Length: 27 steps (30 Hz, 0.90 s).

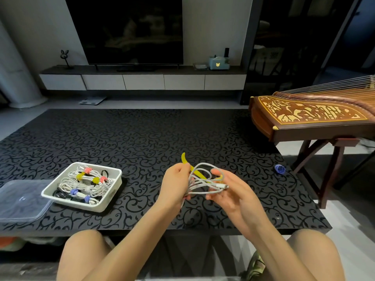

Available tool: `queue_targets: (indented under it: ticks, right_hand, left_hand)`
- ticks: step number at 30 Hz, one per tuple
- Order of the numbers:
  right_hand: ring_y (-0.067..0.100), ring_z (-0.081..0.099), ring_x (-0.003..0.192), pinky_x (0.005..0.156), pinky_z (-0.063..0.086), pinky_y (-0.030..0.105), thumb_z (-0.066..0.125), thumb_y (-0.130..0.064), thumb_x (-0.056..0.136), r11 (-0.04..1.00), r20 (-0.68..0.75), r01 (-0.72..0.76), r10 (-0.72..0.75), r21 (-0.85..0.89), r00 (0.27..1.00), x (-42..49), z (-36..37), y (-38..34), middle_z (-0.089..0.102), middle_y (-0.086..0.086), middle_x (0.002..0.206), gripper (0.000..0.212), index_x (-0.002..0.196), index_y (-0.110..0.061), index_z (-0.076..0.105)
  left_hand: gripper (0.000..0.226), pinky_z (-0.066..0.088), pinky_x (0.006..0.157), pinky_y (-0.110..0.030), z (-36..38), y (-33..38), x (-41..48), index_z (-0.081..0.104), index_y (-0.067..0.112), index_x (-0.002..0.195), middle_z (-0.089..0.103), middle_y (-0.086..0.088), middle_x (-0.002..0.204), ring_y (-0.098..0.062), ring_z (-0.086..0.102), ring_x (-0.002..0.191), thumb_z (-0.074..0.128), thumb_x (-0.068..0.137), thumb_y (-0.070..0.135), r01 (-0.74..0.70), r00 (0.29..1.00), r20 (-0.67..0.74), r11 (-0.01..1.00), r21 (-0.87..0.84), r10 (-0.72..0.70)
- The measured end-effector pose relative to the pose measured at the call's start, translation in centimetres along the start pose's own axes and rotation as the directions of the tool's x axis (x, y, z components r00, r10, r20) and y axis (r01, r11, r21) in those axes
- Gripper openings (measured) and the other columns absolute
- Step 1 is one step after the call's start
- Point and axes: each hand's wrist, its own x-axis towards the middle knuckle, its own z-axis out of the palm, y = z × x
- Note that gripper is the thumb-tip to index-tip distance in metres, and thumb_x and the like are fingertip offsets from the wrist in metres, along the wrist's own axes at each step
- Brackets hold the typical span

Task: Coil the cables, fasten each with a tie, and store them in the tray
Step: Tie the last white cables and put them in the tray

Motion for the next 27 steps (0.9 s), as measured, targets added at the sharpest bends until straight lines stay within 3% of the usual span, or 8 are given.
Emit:
queue_targets:
  ticks: [2,5,9,13,15,19,23,27]
  right_hand:
    - [0.025,0.065,0.08,0.077,0.055,0.035,0.059,0.003,0.078,0.999,0.04,0.052,-0.051,-0.014,0.998,-1.2,-0.3,0.6,0.068,0.018,0.091,0.029,0.107,0.005,0.059]
    - [0.02,0.07,0.088,0.08,0.054,0.024,0.055,0.008,0.088,0.855,0.036,0.247,-0.259,-0.455,0.965,-2.5,0.1,2.4,0.073,0.006,0.094,0.021,0.098,-0.007,0.067]
    - [0.004,0.066,0.085,0.075,0.052,0.023,0.057,-0.01,0.09,0.076,0.443,0.57,-0.549,-0.818,0.709,-2.4,0.6,2.7,0.073,-0.007,0.094,0.018,0.1,-0.009,0.072]
    - [0.013,0.068,0.068,0.063,0.052,0.025,0.061,-0.015,0.086,-0.248,0.578,0.559,-0.602,-0.791,0.551,-1.7,1.0,1.5,0.074,0.0,0.081,0.019,0.096,-0.006,0.075]
    - [0.011,0.068,0.068,0.063,0.053,0.025,0.066,-0.011,0.085,-0.136,0.463,0.502,-0.64,-0.854,0.613,-1.8,1.5,1.3,0.074,-0.003,0.081,0.016,0.099,-0.009,0.074]
    - [-0.001,0.056,0.049,0.054,0.044,0.011,0.063,-0.012,0.089,0.526,-0.096,0.251,-0.547,-0.813,0.832,-1.1,2.1,-0.5,0.068,-0.014,0.063,0.013,0.094,-0.022,0.069]
    - [-0.003,0.061,0.056,0.057,0.044,0.007,0.061,-0.007,0.088,0.518,-0.053,0.214,-0.452,-0.828,0.89,-0.6,2.2,-1.5,0.07,-0.013,0.066,0.024,0.085,-0.03,0.065]
    - [0.0,0.064,0.065,0.059,0.045,0.009,0.061,-0.003,0.087,0.423,0.064,0.258,-0.421,-0.869,0.905,-0.8,2.1,-1.7,0.068,-0.011,0.066,0.025,0.089,-0.027,0.065]
  left_hand:
    - [0.031,0.024,0.035,-0.017,0.1,0.0,0.4,0.042,0.007,0.059,0.039,-0.004,0.049,-0.013,0.032,0.034,0.043,0.091,0.01,0.118,0.993,-0.003,0.993,-0.022,-0.118]
    - [0.034,0.028,0.035,-0.015,0.9,0.1,0.7,0.044,0.01,0.058,0.041,-0.003,0.041,-0.013,0.035,0.03,0.039,0.091,0.008,0.258,0.966,0.015,0.965,-0.047,-0.258]
    - [0.04,0.02,0.039,-0.02,2.5,0.0,0.5,0.032,0.014,0.053,0.032,0.0,0.042,-0.012,0.027,0.034,0.04,0.09,0.003,0.21,0.977,-0.033,0.977,-0.041,-0.211]
    - [0.037,0.024,0.053,-0.03,3.2,-0.8,0.2,0.029,0.015,0.057,0.03,0.002,0.054,-0.014,0.025,0.052,0.044,0.091,0.01,-0.017,0.988,-0.15,0.991,0.131,0.037]
    - [0.032,0.029,0.058,-0.033,3.2,-1.1,0.2,0.037,0.012,0.064,0.036,0.001,0.057,-0.015,0.031,0.055,0.045,0.094,0.016,-0.15,0.965,-0.191,0.976,0.157,0.179]
    - [0.017,0.038,0.053,-0.027,3.1,-0.9,-0.5,0.056,0.02,0.082,0.053,0.004,0.061,-0.006,0.044,0.053,0.05,0.097,0.024,-0.439,0.867,-0.133,0.863,0.25,0.48]
    - [0.021,0.034,0.053,-0.021,2.6,-0.5,0.1,0.052,0.023,0.075,0.05,0.004,0.058,-0.007,0.043,0.053,0.049,0.096,0.022,-0.436,0.862,-0.073,0.807,0.4,0.502]
    - [0.019,0.04,0.056,-0.032,2.2,1.9,0.6,0.047,0.01,0.072,0.051,-0.006,0.058,-0.021,0.049,0.055,0.044,0.09,0.006,-0.057,0.983,0.183,0.98,0.188,0.022]
